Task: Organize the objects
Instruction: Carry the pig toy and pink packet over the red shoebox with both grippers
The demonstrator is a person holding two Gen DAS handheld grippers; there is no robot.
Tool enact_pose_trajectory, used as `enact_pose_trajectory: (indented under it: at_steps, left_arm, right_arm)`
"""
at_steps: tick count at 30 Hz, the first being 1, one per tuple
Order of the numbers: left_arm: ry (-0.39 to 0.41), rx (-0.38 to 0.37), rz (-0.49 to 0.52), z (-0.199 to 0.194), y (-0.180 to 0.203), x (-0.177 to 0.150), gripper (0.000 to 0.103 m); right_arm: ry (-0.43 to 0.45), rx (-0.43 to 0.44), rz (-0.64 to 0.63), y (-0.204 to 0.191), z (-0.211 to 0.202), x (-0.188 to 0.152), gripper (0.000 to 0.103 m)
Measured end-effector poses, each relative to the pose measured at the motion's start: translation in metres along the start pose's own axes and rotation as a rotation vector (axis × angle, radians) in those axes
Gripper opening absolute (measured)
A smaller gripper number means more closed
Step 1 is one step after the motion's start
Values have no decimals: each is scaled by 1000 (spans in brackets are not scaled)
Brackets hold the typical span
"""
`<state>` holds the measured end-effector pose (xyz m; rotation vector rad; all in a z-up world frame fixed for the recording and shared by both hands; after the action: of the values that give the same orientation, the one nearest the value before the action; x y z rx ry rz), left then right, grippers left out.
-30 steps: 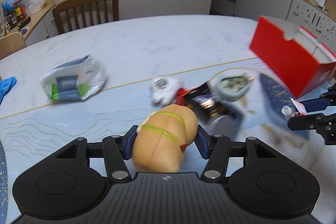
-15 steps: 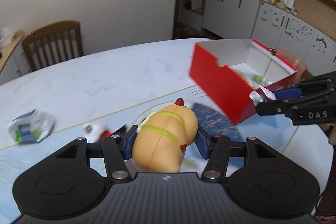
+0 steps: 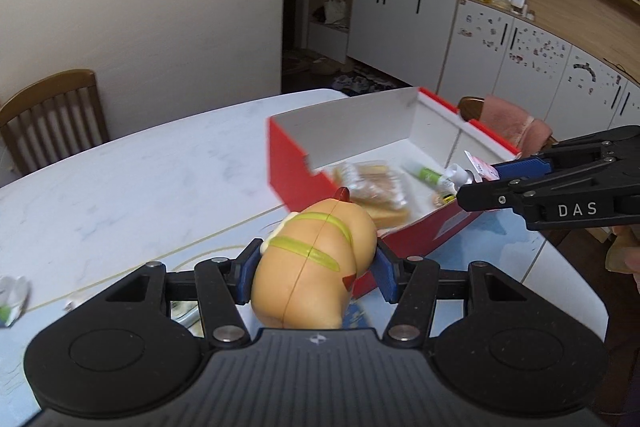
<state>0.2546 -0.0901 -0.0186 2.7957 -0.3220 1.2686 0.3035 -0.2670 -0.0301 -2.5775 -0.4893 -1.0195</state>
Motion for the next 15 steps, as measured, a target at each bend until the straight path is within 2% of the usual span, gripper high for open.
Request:
enact_pose_trajectory:
  at_steps: [6, 15]
  left_arm:
    - [-7, -7, 26, 26, 27, 27, 55]
    - [-13, -4, 94, 65, 48, 77, 55]
  right_arm:
    - [8, -16, 3, 39, 2, 8, 39]
    - [-1, -52, 23, 90, 22, 28, 39]
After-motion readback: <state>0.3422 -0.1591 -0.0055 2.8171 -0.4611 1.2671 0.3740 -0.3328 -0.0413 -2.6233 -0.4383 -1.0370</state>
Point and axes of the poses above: each gripper's, at about its wrist camera, not at the fingertips, and z roughly the way its jaws point, y to its right, x to its top, the point moved 1 cm from there along z, roughly the way its jaws point, and after that the axes turned 7 degrees about z, right-handed, at the moved point
